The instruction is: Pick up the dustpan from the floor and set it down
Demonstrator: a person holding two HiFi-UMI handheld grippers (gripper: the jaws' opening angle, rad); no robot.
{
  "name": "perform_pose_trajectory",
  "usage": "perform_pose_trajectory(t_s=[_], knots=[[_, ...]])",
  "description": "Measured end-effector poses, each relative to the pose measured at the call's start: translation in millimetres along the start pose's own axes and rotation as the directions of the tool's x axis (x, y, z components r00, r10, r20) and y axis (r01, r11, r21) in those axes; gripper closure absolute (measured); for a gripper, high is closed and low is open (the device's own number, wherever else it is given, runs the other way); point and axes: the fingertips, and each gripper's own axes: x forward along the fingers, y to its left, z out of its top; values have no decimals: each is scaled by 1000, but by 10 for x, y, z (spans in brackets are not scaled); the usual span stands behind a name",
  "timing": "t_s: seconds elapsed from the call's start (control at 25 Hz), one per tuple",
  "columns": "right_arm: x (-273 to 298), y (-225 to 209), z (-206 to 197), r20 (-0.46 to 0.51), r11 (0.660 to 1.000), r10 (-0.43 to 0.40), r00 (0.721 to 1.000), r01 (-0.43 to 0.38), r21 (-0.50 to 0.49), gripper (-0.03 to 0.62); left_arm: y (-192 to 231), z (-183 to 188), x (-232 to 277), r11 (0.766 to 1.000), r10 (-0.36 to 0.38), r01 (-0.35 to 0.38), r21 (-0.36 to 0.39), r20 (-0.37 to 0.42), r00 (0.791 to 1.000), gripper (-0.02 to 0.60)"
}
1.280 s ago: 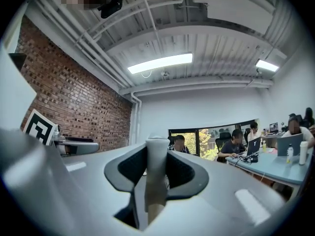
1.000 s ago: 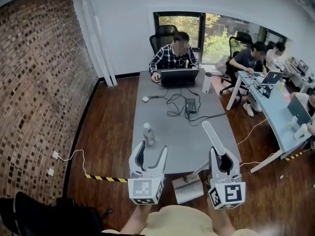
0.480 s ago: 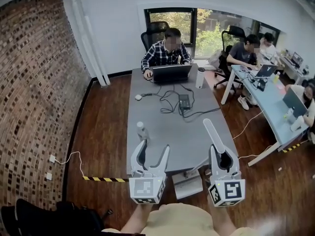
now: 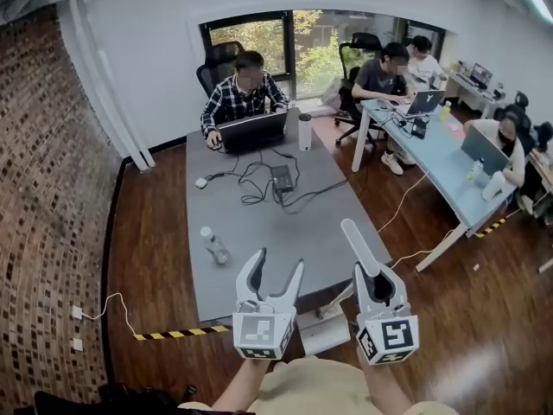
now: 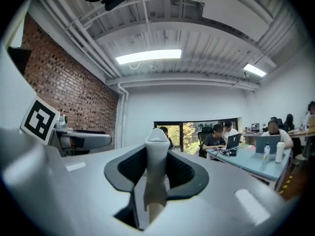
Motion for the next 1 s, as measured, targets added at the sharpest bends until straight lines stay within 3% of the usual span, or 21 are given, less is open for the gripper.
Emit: perform_pose_trajectory(t_s=[0.16, 0.36, 0.68, 0.88, 1.0], knots=[[-71, -204, -327, -90, 1000, -27, 996, 28, 8, 482, -353, -121, 227, 996, -93, 93, 1, -41, 995, 287], [-80, -383, -985, -225, 999, -42, 973, 43, 0, 479, -745, -551, 510, 982, -186, 189, 19, -106, 977, 288], [-21, -534, -2381, -419, 999, -3, 908, -11, -31, 479, -869, -1370, 789, 980, -186, 196, 17, -243, 952, 298], [150, -516, -3170, -536, 996, 59, 842, -85, -24, 479, -822, -1812, 821, 979, -191, 205, 5, -335, 923, 319], [330, -506, -3543, -569, 992, 94, 817, -125, -15, 479, -735, -2014, 841, 981, -174, 192, 11, -374, 911, 319]])
